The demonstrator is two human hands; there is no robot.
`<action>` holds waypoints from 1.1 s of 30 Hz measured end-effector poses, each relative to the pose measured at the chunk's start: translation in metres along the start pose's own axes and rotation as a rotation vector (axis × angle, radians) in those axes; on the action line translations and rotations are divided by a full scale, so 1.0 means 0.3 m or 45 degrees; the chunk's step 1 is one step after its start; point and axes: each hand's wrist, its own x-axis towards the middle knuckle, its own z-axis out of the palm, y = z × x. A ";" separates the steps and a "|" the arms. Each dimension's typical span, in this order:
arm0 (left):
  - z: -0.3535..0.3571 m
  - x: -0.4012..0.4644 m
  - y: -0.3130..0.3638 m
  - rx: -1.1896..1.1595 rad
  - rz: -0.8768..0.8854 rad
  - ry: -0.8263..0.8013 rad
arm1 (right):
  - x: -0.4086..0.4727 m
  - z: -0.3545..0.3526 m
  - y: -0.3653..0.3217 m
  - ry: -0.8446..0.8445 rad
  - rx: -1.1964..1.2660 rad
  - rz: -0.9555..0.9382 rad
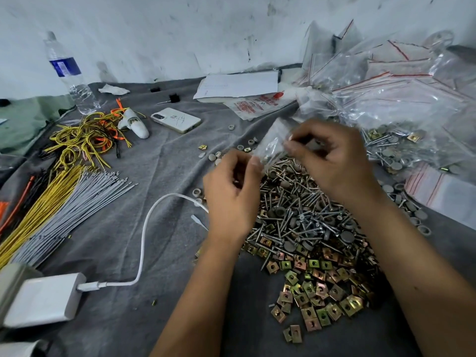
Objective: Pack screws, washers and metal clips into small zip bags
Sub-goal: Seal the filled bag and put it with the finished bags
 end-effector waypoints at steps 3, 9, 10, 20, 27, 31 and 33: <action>0.022 -0.012 -0.002 0.245 0.193 -0.084 | 0.010 -0.023 -0.013 0.197 -0.176 -0.164; 0.062 -0.005 -0.033 0.367 0.356 -0.175 | 0.017 -0.023 -0.080 0.213 -0.241 -0.351; 0.065 -0.006 -0.032 0.319 0.382 -0.182 | 0.017 -0.022 -0.080 0.217 -0.221 -0.371; 0.066 -0.021 0.014 -0.661 -0.425 -0.374 | 0.012 -0.022 -0.001 -0.062 0.536 0.396; 0.062 -0.017 0.005 -0.402 -0.335 -0.306 | 0.000 -0.014 0.049 -0.060 0.691 0.526; 0.052 -0.006 0.002 -0.468 -0.270 -0.084 | -0.008 -0.010 0.037 -0.207 0.710 0.512; 0.050 -0.003 -0.003 -0.501 -0.306 -0.054 | -0.009 -0.006 0.035 -0.163 0.710 0.490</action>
